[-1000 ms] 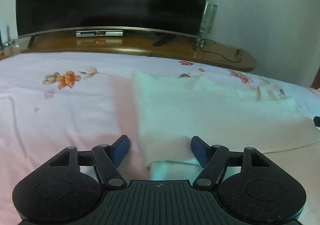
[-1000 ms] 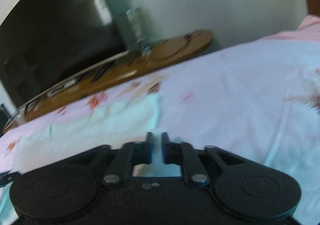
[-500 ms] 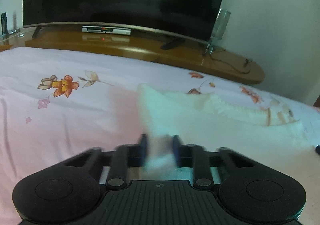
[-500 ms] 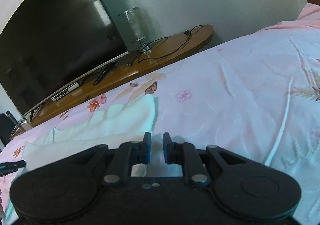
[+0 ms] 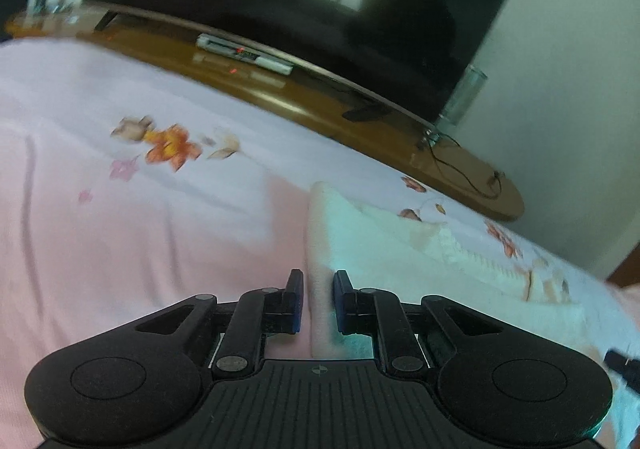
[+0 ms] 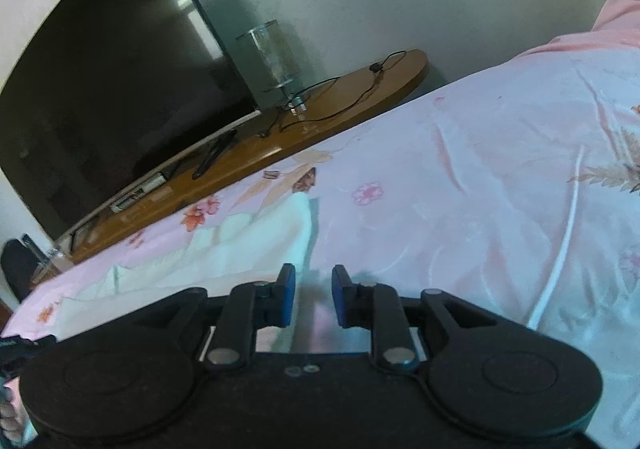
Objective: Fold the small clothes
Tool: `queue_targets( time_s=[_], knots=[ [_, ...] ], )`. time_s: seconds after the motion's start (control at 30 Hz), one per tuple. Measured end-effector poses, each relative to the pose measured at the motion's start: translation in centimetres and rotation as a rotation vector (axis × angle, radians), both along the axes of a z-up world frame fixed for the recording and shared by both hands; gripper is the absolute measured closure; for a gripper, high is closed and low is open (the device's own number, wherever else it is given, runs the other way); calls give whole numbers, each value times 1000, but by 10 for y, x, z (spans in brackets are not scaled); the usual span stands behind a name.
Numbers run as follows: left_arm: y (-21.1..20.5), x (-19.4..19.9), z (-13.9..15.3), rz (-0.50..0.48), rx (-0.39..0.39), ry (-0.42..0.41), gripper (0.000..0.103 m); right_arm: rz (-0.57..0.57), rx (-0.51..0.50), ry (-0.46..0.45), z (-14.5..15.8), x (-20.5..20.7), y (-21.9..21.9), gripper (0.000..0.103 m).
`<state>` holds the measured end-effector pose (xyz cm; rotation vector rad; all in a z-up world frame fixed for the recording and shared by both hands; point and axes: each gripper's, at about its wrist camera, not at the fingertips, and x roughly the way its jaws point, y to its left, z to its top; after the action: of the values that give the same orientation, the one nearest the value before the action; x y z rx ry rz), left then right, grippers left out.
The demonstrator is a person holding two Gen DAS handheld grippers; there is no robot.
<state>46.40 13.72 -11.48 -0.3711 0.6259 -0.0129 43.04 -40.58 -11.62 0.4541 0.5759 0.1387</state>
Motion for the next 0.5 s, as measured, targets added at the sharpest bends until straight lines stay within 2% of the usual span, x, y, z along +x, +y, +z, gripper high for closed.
queue_targets(
  time_s=[0.13,0.17,0.2,0.27,0.3,0.37,0.43,0.5],
  knots=[
    [-12,14,7,-23,84,-11,88,30,-6,-2,-1,3,7,84],
    [-13,19,8,-20,102,-11,82,36,-13,-7,-1,4,10,85],
    [-14,23,9,-14,113,-7,69,43,-20,-10,-1,5,13,90],
    [-15,29,10,-13,129,-6,62,50,-46,-10,-1,7,18,92],
    [-15,32,9,-19,130,-1,68,54,-50,-16,0,7,20,97],
    [-5,31,10,-21,32,-14,97,64,-49,-28,2,7,22,98],
    [4,26,10,-1,-16,-40,97,87,-51,-64,8,5,25,99],
    [9,26,2,15,-21,-13,97,105,-66,-96,12,4,30,99]
  ],
)
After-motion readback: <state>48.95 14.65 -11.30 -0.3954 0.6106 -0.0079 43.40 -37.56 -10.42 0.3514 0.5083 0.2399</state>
